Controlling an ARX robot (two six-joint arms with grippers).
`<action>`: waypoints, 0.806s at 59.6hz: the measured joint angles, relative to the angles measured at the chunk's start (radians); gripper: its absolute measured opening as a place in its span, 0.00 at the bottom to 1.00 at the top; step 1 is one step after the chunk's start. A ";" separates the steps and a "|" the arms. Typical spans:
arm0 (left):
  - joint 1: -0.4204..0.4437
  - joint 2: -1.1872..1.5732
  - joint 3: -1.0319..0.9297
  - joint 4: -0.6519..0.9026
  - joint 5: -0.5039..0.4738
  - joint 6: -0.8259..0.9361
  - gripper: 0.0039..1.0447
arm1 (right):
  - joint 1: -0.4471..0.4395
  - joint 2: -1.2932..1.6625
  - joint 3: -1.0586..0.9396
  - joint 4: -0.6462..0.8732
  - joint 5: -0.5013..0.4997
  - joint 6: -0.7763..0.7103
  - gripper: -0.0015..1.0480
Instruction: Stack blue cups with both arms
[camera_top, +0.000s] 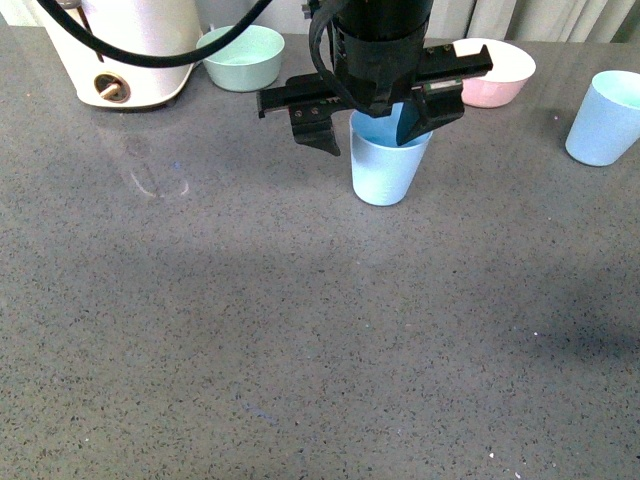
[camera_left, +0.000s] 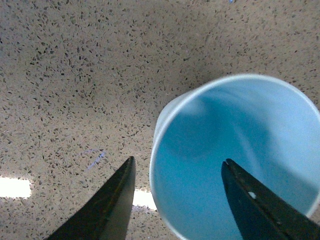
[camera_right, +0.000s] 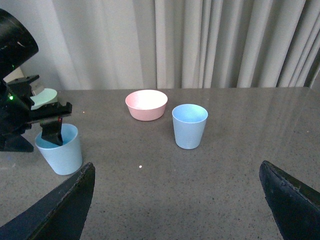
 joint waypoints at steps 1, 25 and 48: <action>0.000 -0.002 0.001 0.000 0.003 0.001 0.68 | 0.000 0.000 0.000 0.000 0.000 0.000 0.91; 0.039 -0.114 -0.032 0.049 0.008 0.019 0.92 | 0.000 0.000 0.000 0.000 0.000 0.000 0.91; 0.205 -0.545 -0.505 0.413 -0.074 0.223 0.92 | 0.000 0.000 0.000 0.000 0.000 0.000 0.91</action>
